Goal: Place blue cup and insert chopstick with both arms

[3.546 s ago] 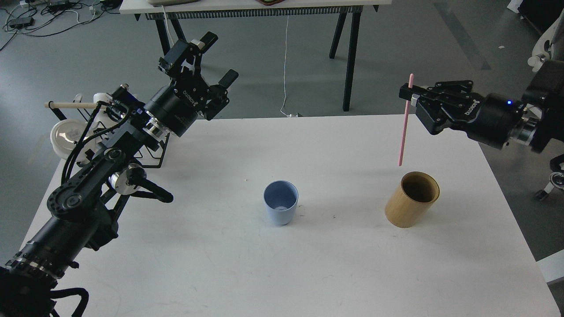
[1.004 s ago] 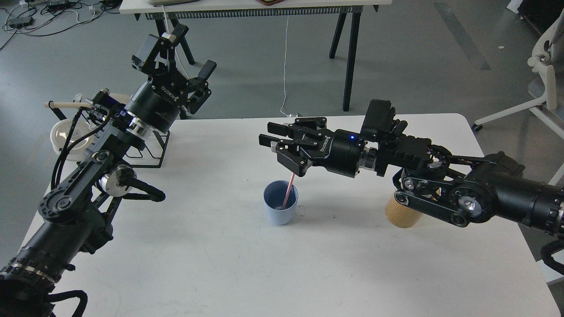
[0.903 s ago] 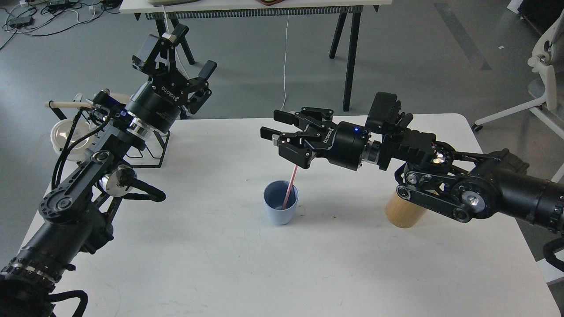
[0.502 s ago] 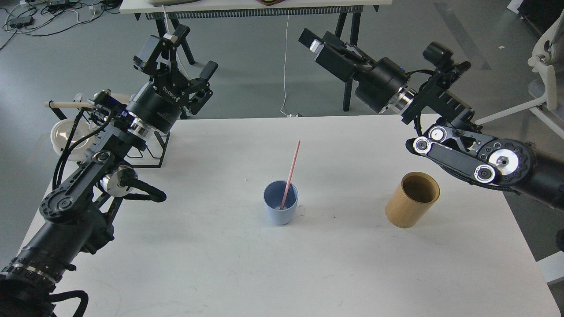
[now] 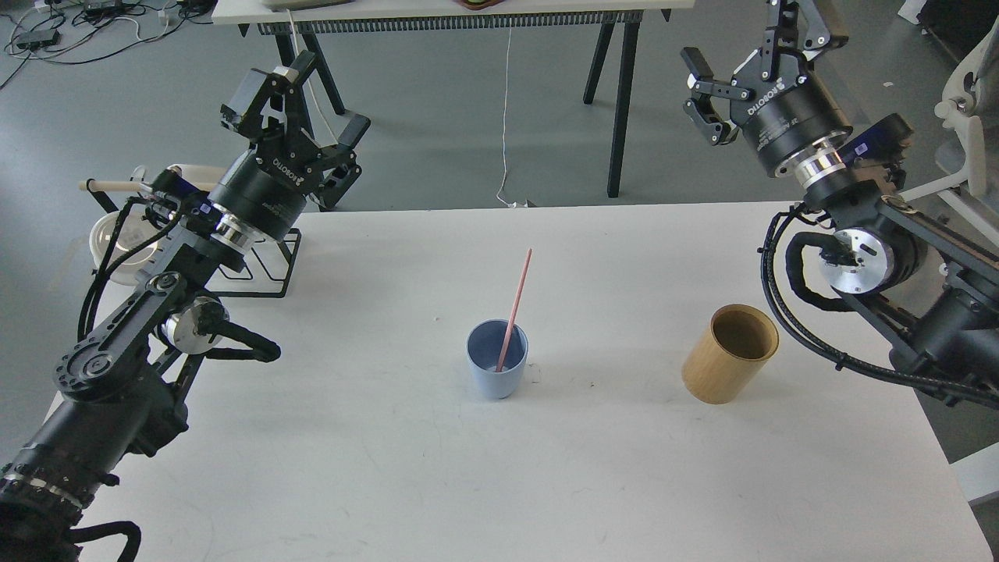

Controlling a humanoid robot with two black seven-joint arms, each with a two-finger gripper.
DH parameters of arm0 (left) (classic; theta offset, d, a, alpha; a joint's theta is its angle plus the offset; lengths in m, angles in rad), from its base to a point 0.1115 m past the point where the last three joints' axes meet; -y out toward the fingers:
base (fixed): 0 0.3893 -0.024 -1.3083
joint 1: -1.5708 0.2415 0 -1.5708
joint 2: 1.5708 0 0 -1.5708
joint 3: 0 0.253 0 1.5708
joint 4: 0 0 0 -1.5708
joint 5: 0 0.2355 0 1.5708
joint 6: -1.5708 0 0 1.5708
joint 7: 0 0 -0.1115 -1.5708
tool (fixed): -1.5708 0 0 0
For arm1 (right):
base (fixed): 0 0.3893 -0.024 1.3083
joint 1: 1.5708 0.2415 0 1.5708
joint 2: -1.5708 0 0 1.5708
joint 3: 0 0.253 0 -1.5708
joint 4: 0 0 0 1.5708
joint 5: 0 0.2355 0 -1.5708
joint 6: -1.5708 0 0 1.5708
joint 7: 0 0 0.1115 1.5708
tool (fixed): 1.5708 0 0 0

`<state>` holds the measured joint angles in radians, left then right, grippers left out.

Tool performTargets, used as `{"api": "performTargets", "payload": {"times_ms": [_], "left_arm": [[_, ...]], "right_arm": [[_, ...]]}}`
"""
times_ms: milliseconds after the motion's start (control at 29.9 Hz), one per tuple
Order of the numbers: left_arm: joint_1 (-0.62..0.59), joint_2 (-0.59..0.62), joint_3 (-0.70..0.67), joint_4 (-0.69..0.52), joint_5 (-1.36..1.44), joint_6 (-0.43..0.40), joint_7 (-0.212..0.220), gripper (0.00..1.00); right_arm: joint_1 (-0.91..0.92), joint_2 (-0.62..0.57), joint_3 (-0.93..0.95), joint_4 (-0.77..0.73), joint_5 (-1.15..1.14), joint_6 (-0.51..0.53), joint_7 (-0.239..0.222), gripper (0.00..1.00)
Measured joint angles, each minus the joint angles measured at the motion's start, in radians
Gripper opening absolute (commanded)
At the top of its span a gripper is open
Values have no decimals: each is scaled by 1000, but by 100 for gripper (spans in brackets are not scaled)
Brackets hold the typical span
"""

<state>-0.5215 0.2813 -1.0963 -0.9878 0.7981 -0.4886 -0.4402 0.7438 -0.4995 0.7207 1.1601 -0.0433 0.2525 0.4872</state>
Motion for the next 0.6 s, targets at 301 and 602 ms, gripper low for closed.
{"api": "performTargets", "payload": {"times_ms": [301,602], "left_arm": [[19,45,-5,-2,-37,0,-12,99],[24,42,-8,-9,-37,0,-14,99]], "right_arm": [[-117,4,107,-49,107,234,0,100],[-179,7,143,-94,104,236,2,100]]}}
